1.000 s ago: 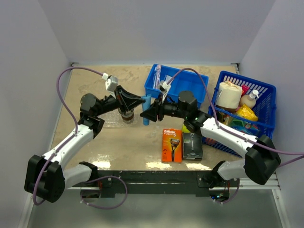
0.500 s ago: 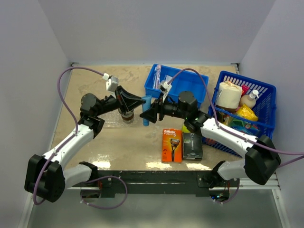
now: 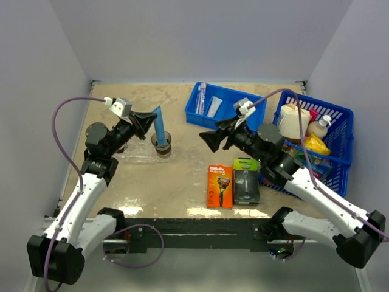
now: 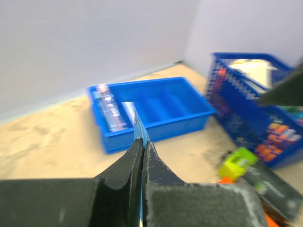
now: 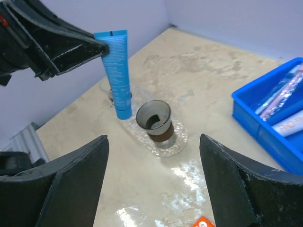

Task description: Prepare toiletry sets of a toothbrush and toothpaste on the tray

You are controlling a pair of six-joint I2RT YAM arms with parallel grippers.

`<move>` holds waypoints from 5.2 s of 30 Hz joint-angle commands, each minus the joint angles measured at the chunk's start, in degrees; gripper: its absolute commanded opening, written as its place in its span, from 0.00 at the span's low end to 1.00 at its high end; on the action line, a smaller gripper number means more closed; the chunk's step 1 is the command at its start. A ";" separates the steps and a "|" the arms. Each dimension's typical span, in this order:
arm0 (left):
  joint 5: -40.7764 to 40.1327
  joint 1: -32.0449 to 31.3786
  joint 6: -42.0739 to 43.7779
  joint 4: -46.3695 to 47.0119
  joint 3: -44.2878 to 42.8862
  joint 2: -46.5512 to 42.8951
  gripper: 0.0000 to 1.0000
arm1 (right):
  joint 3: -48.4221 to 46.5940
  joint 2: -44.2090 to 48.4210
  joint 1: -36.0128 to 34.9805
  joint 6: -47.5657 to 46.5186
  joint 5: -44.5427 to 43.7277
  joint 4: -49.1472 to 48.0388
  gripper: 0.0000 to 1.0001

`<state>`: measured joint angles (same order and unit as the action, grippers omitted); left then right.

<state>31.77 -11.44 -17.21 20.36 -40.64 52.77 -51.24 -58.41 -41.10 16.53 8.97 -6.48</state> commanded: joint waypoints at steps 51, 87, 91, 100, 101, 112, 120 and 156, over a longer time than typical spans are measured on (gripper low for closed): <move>-23.51 0.63 -0.45 -11.83 2.85 -15.86 0.00 | -35.59 -47.93 -18.05 -7.66 -5.98 -3.28 0.61; -15.60 0.63 -4.67 -41.10 -15.42 -11.65 0.83 | -24.18 -34.32 -18.05 -18.38 -11.52 2.17 0.06; -13.15 0.63 -5.46 -43.91 -20.17 -7.78 0.76 | -21.45 -32.03 -18.05 -20.40 -12.31 2.26 0.05; -6.11 0.63 -0.90 -53.83 -29.05 0.75 0.70 | -17.67 -29.57 -18.14 -23.74 -15.47 3.05 0.02; -6.19 0.63 -0.11 -54.89 -29.58 1.36 0.70 | -17.31 -29.39 -18.14 -23.92 -15.74 3.05 0.02; -0.83 0.54 2.45 -57.10 -27.65 5.06 0.63 | -16.70 -29.13 -18.57 -26.81 -17.14 3.58 0.00; 1.63 0.54 1.31 -53.50 -24.93 6.46 0.58 | -17.22 -29.74 -19.10 -28.57 -18.20 4.28 0.00; -3.72 0.63 4.64 -49.01 -25.71 5.50 0.00 | -12.83 -27.02 -20.60 -25.16 -25.32 0.86 0.61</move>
<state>32.23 -10.94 -16.80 -30.96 -64.05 59.57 -65.73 -89.95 -61.63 -11.64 -13.69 -1.85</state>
